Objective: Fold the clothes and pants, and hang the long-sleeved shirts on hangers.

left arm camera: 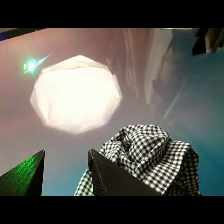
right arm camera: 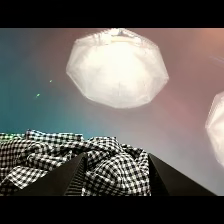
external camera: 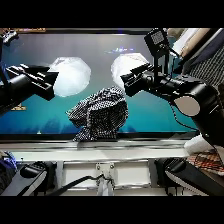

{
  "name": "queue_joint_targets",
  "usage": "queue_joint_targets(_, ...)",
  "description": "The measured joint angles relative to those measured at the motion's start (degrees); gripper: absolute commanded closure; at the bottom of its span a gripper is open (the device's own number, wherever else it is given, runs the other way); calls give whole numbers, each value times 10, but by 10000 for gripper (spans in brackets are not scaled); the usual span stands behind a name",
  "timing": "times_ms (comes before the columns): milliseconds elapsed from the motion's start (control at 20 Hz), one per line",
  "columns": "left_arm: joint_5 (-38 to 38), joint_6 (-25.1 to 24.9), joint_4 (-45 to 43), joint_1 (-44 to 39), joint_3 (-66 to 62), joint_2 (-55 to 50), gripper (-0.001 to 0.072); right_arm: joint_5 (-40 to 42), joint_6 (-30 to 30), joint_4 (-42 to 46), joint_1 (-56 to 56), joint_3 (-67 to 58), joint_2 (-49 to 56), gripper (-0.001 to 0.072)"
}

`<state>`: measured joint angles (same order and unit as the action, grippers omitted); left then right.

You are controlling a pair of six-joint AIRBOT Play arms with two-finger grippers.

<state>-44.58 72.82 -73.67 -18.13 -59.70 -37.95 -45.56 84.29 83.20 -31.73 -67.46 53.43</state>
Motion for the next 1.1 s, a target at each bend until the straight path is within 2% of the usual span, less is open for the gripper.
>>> queue_joint_targets(750, 1, 5, 1, 0, 0, -1, 428, 0, 0, 0, 0, 0, 0, 288)
queue_joint_targets(950, -56, 19, 1, 0, 4, -1, 439, 0, 0, 0, 0, 0, 0, 288)
queue_joint_targets(1100, -95, 52, 1, 0, 23, 11, 439, 24, 0, 0, 0, 0, 0, 288)
